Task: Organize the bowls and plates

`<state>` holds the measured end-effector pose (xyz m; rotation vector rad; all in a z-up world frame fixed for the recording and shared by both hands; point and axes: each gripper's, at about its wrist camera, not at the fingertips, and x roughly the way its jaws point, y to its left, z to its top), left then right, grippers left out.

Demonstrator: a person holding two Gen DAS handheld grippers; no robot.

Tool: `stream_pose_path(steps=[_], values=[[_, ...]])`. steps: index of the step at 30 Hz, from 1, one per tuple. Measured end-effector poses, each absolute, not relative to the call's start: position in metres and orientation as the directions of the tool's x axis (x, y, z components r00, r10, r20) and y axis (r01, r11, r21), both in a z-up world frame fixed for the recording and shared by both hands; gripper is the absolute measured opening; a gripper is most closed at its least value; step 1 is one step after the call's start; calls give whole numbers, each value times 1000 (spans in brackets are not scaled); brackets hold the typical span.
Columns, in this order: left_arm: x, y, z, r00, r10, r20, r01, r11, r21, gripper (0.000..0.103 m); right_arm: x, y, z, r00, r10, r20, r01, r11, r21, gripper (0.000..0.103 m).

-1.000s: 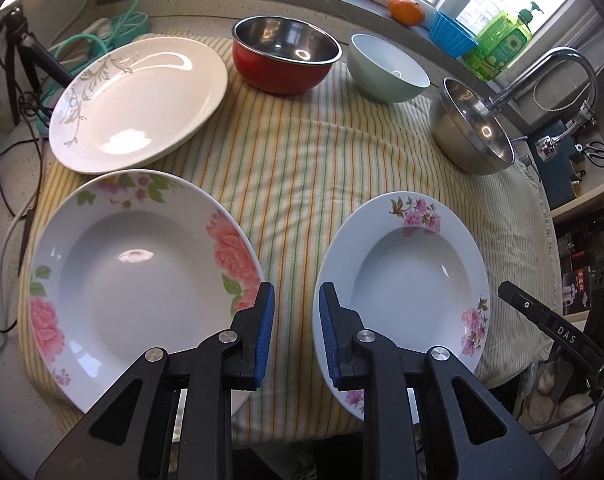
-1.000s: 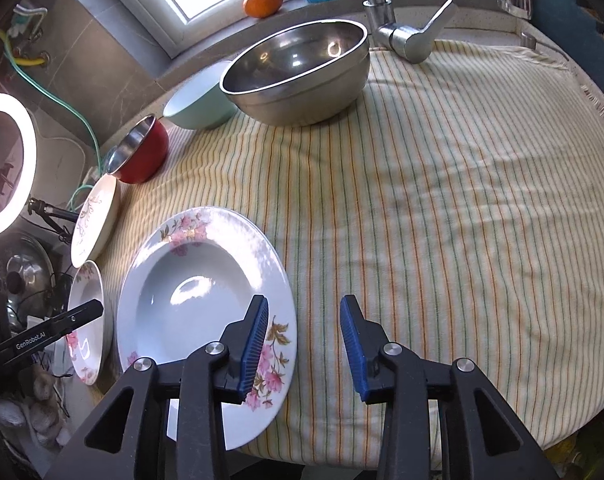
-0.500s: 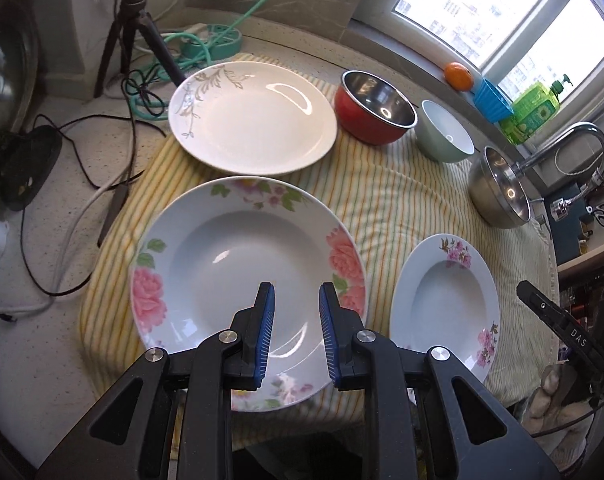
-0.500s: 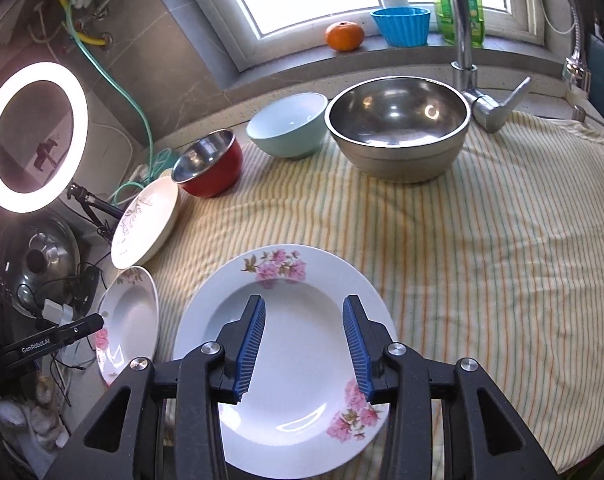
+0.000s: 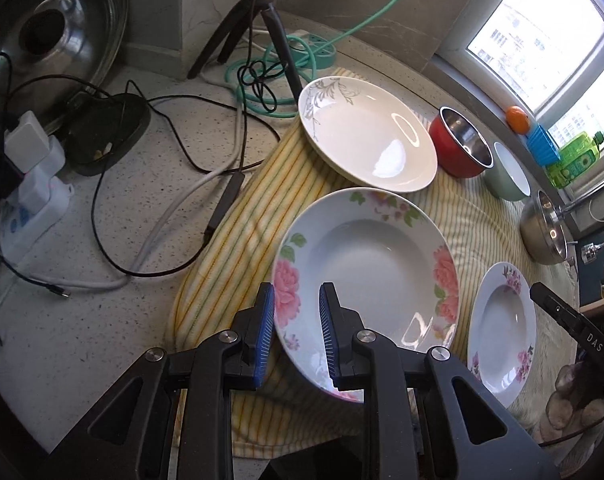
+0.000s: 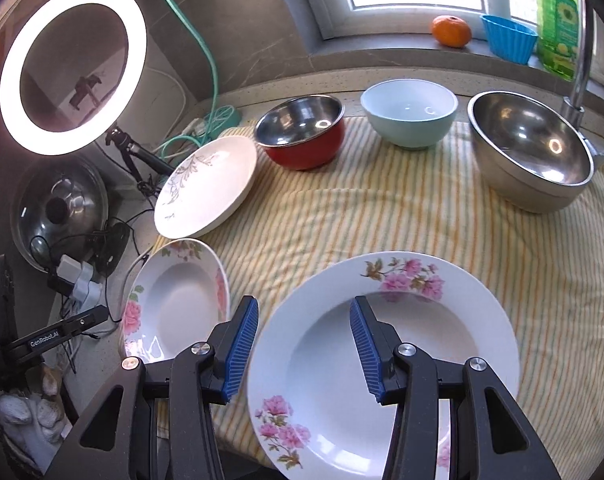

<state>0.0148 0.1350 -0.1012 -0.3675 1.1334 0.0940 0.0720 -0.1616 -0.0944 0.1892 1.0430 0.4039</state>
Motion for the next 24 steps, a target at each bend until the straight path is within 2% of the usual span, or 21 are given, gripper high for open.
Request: stream_pose_path(steps=[9,11,24], values=[[16,148,-121,395,-129,-909,-280,926,-253,21,90,-112,-117,341,443,-829,-302,887,350,43],[17,151,-125,389,-140,-911,-285,922,-263,21,93,-106,-122,322,446,-835,-305,884,355,38],[28,155,-140,361,-183,-915,-277,916,-292,21,107,-87,-145,244,452,-858,-294,878,379,24]])
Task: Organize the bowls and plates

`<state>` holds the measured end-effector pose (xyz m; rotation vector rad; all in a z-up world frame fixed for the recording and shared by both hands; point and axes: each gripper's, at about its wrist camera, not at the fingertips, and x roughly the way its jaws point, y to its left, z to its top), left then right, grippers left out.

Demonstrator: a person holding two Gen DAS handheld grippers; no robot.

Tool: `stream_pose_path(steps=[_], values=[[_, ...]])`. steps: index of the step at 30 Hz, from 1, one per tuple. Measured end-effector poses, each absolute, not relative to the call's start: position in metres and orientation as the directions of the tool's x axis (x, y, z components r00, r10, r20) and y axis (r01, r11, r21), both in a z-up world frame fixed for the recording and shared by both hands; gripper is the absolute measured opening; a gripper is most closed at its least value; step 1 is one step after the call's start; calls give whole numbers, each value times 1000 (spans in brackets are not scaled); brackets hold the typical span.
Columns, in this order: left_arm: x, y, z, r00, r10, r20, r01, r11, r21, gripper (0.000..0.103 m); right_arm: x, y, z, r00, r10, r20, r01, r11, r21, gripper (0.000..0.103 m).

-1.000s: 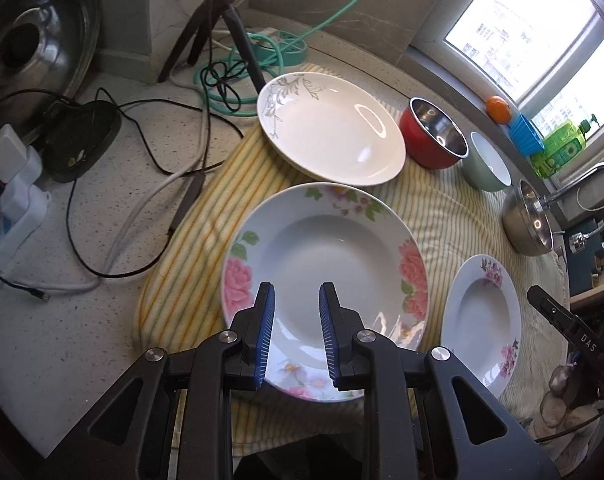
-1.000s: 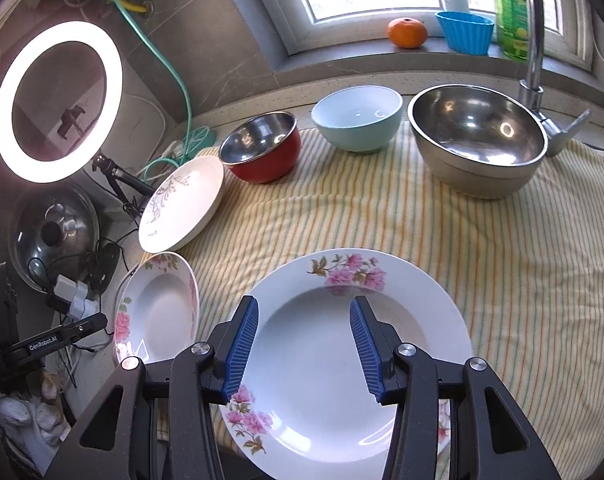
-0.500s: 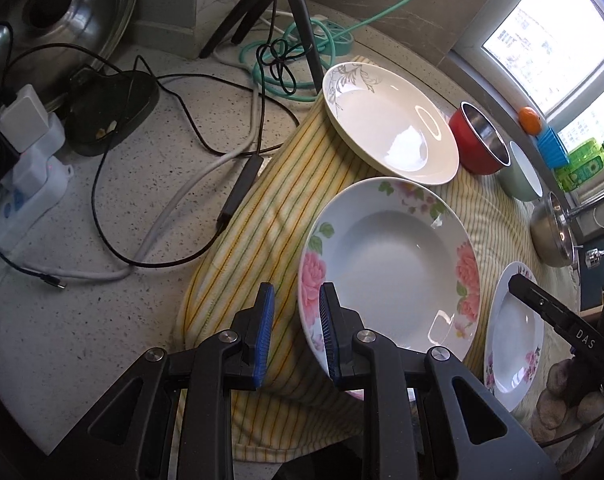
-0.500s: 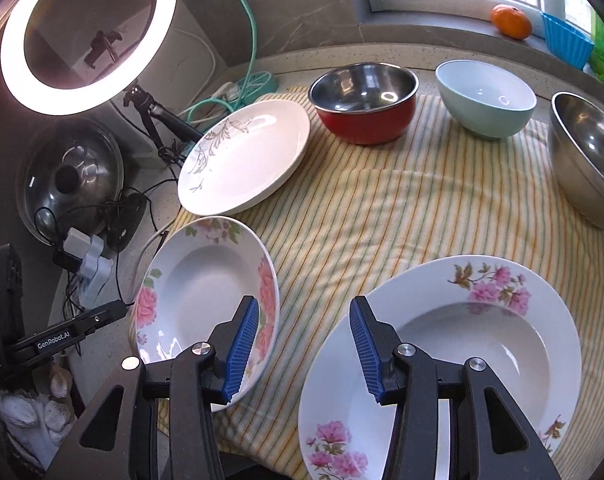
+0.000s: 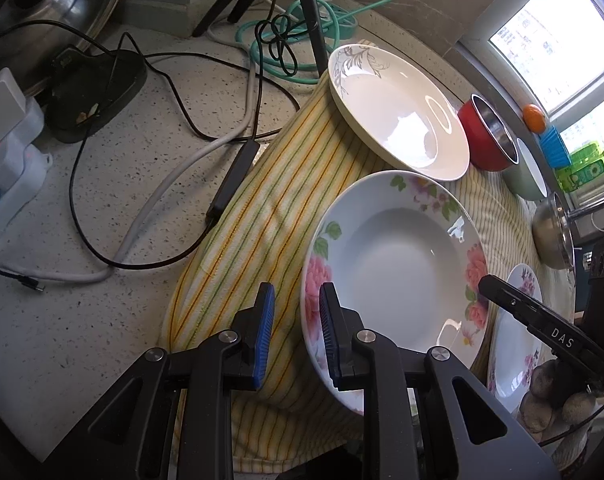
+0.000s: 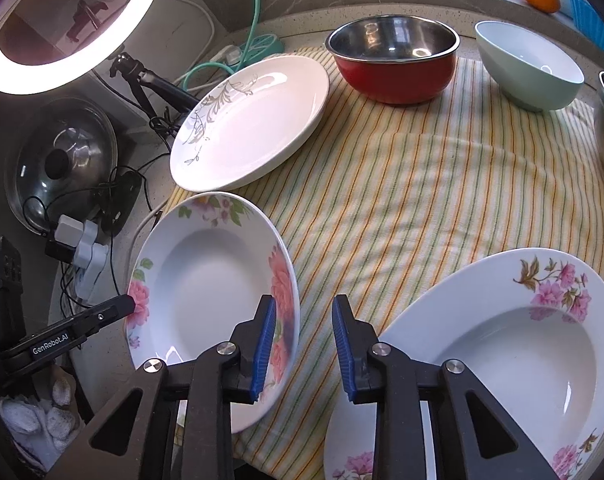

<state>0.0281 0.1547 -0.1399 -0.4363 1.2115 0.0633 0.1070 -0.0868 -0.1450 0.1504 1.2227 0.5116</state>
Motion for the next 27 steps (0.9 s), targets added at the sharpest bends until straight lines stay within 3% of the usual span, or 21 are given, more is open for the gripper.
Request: stream_pose_path(steps=[13,17,27], values=[[32,155,-145,359,-204,-911,-266,913,-309,16,110,-77,-150,213,467,-858,-297,868,399,12],[35,153,-145,357,-215,-909,-257,913,-317,12,109,-77,-150,214,467,-858,-295,868,399,11],[36,151,-145,358,-212,-909,-252,916,-313,11,108,-76,-150,218,465,-858,-285,871,400,11]])
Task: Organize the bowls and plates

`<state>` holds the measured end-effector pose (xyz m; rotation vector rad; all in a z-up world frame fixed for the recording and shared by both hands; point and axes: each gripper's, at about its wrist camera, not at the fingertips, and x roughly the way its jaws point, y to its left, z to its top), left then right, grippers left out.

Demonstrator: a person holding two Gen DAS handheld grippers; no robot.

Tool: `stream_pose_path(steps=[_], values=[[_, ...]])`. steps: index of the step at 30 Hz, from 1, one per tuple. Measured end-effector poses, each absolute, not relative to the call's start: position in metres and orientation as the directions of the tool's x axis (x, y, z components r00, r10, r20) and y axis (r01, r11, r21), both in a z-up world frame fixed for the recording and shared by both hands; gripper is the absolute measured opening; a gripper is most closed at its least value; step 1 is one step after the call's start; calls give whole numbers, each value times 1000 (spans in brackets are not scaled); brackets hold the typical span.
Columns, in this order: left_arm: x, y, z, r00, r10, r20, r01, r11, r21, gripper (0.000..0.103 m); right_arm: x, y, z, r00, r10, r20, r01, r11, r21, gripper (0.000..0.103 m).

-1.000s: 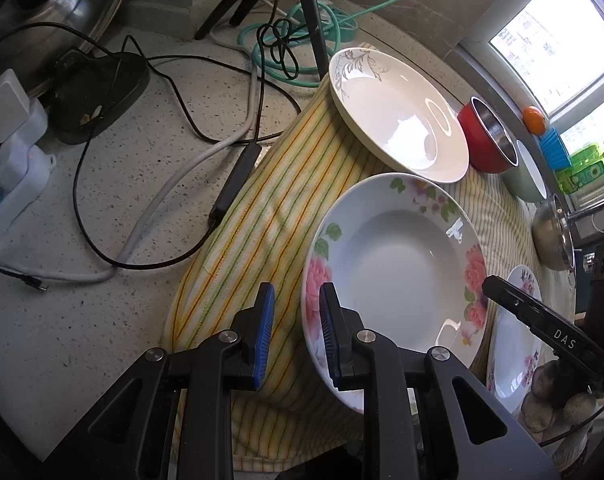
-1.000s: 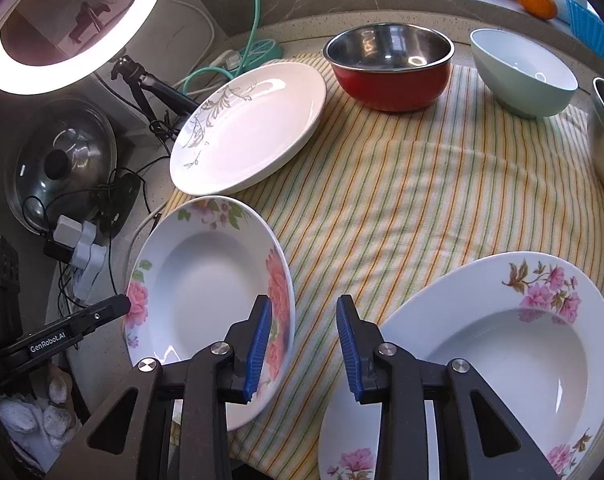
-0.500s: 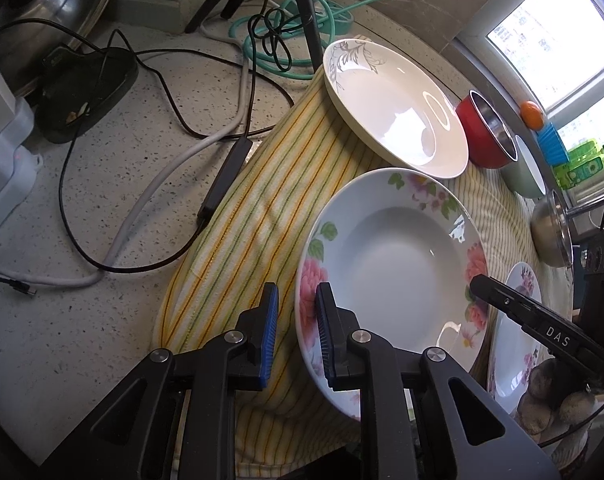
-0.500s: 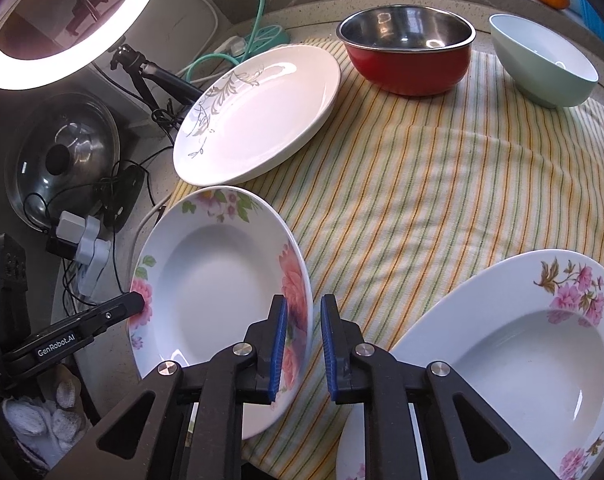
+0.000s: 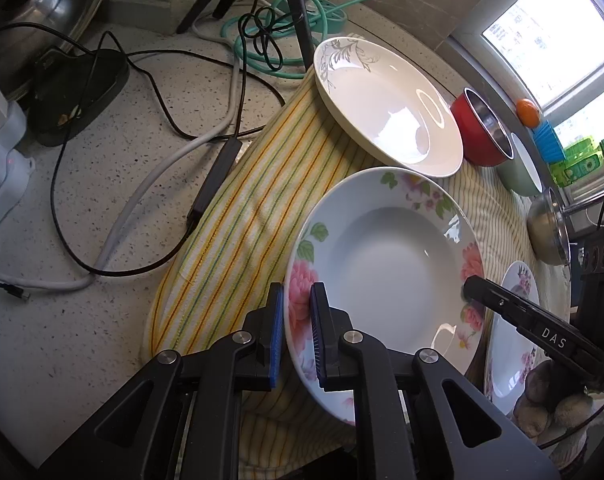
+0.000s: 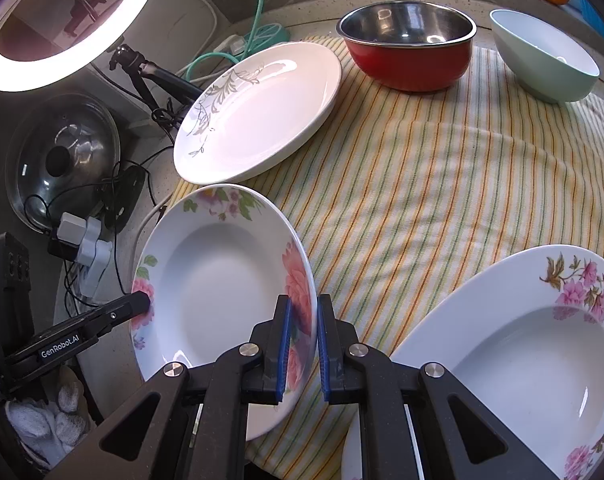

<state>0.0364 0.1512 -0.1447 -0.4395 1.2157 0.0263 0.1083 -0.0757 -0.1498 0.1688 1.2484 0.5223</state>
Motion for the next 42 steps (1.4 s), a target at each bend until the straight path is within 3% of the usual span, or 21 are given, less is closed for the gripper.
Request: stream_pose_path(steps=[21,42], values=[[36,143,-123,406,-219,-887,-231,915,-332,11,101,-94,-130,259,471,-843,-264,874,407,11],[49,74,-101,414,-298,-860,-77,930,-359,11,83,-177,-110,347,440,-828,-137,898,419,11]])
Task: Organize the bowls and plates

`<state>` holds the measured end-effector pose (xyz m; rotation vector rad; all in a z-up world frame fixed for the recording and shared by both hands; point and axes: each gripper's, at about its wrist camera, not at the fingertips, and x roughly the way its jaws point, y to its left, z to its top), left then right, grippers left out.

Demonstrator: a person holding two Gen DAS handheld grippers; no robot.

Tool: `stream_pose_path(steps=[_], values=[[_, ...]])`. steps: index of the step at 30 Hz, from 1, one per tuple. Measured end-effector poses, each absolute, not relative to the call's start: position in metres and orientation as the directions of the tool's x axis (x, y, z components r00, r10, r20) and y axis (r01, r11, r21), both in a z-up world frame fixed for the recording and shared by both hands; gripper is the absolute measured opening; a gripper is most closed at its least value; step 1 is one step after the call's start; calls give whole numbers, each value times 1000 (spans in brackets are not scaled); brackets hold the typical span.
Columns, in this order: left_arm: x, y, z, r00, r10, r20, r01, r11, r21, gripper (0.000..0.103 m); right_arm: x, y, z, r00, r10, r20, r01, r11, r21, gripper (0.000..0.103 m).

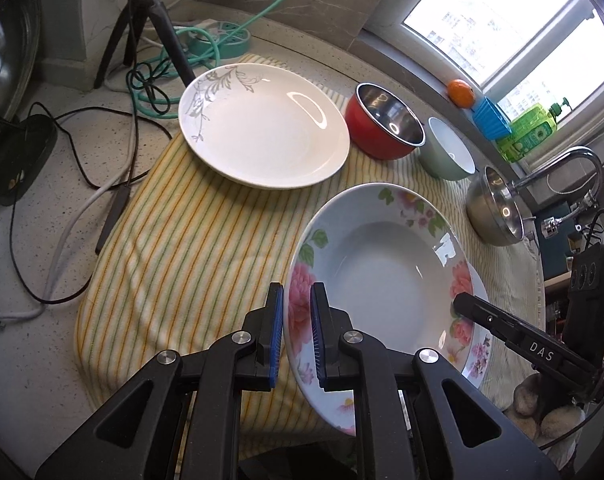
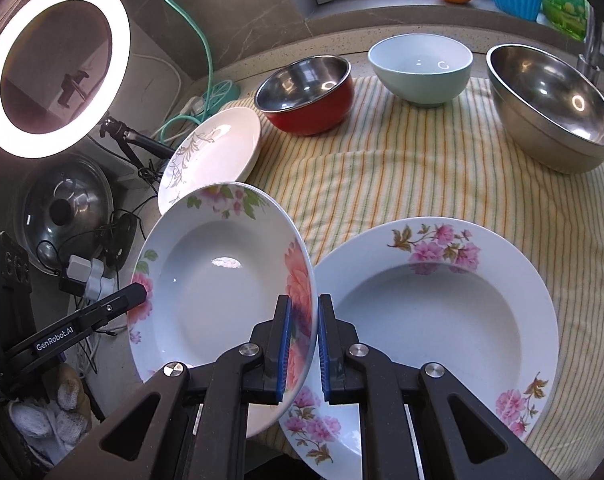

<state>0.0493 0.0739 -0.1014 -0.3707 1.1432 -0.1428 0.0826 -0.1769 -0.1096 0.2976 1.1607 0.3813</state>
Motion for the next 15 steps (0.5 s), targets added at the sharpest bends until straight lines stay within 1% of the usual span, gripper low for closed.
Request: stream_pose_path(steps=[15], values=[[54,12,-107,362,-350,-864,40,932,-360,11,60,-242,-114,385,387,-838,-23,912,410,11]])
